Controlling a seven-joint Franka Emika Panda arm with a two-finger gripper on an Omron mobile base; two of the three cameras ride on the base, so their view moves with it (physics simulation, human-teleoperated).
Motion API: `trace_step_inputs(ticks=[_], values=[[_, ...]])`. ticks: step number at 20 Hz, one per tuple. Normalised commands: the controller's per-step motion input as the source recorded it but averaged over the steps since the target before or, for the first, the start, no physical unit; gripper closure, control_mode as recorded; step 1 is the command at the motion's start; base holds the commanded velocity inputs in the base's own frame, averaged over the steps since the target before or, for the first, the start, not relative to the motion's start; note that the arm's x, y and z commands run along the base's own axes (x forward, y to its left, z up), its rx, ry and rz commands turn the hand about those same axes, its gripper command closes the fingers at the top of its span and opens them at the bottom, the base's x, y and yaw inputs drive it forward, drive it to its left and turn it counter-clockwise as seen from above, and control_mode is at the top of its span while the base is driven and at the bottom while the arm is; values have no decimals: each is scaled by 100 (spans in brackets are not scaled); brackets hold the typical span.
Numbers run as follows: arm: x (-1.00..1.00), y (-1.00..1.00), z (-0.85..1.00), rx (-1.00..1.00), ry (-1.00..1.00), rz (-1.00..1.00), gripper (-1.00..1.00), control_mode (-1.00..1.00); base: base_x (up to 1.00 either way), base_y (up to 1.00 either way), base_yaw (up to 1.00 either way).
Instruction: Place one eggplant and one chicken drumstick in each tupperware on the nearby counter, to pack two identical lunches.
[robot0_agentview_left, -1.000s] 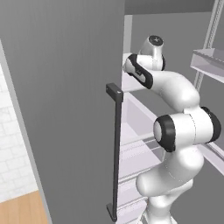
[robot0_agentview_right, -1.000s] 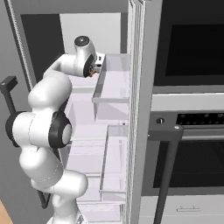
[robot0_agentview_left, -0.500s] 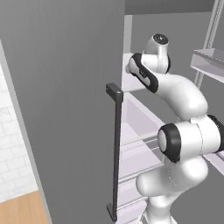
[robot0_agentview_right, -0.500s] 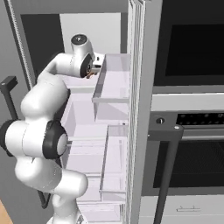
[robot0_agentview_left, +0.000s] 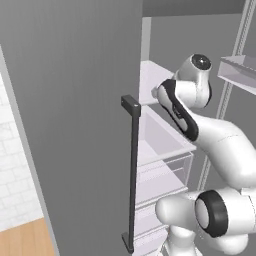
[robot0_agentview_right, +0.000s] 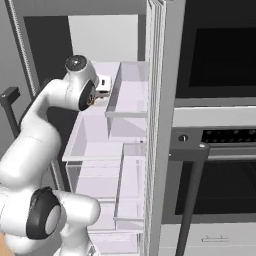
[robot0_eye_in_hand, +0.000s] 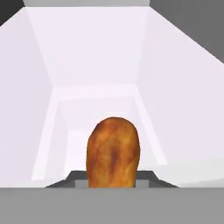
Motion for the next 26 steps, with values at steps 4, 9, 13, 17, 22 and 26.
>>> trace_step_inputs(ticks=[4,9,13,17,22,26], values=[[-100,0,0,-1,6,0,100,-100,0,0,0],[-100,0,0,-1,14,0,100,-100,0,0,0],[-100,0,-15,-3,17,0,100,-100,0,0,0],[-100,0,-21,-4,29,0,100,-100,0,0,0],[-100,-3,13,0,50,-2,100,-100,0,0,0],[-100,-11,-37,2,6,-1,100,-100,0,0,0]])
